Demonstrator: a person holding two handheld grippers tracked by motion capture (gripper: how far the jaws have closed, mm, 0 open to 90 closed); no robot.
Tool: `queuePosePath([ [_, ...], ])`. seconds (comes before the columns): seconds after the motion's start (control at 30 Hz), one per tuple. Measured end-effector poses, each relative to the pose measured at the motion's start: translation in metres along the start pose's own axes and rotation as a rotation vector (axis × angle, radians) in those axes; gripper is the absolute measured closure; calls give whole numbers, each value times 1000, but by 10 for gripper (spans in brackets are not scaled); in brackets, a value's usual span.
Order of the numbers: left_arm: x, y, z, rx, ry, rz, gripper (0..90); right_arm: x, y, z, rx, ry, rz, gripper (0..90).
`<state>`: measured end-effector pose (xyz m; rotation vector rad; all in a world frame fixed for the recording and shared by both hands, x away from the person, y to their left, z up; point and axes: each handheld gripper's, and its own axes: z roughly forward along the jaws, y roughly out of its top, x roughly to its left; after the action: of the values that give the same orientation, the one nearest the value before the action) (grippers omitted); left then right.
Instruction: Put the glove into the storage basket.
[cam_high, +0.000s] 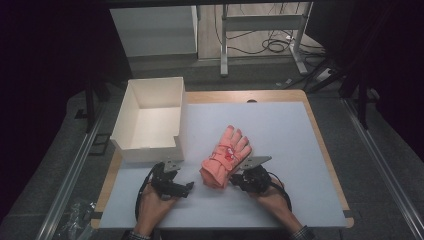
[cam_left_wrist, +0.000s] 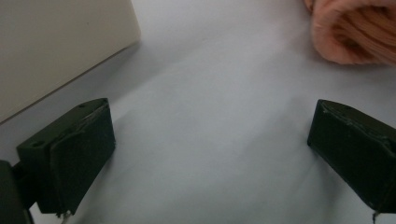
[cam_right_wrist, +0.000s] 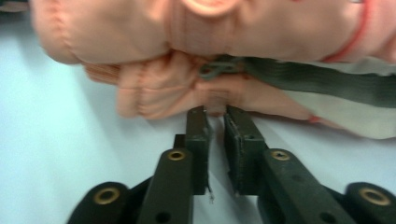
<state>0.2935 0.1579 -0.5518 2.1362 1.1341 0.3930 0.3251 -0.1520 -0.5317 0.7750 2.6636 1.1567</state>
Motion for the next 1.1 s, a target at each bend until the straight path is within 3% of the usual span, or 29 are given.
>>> queuePosePath([
  [0.33, 0, 0, 0, 1, 0, -1, 8, -3, 2, 2, -10, -15, 4, 767],
  [0.6, 0, 0, 0, -1, -4, -4, 8, -10, -8, -16, -27, -74, 4, 686],
  [0.8, 1, 0, 0, 1, -10, -3, 1, -28, -21, -39, -64, -131, 49, 556],
  [0.97, 2, 0, -1, 2, -20, 5, 4, -46, -35, -56, -78, -210, 83, 387],
  [1.1, 4, 1, -3, 9, -41, -2, 10, -59, -43, -66, -66, -277, 112, 309],
])
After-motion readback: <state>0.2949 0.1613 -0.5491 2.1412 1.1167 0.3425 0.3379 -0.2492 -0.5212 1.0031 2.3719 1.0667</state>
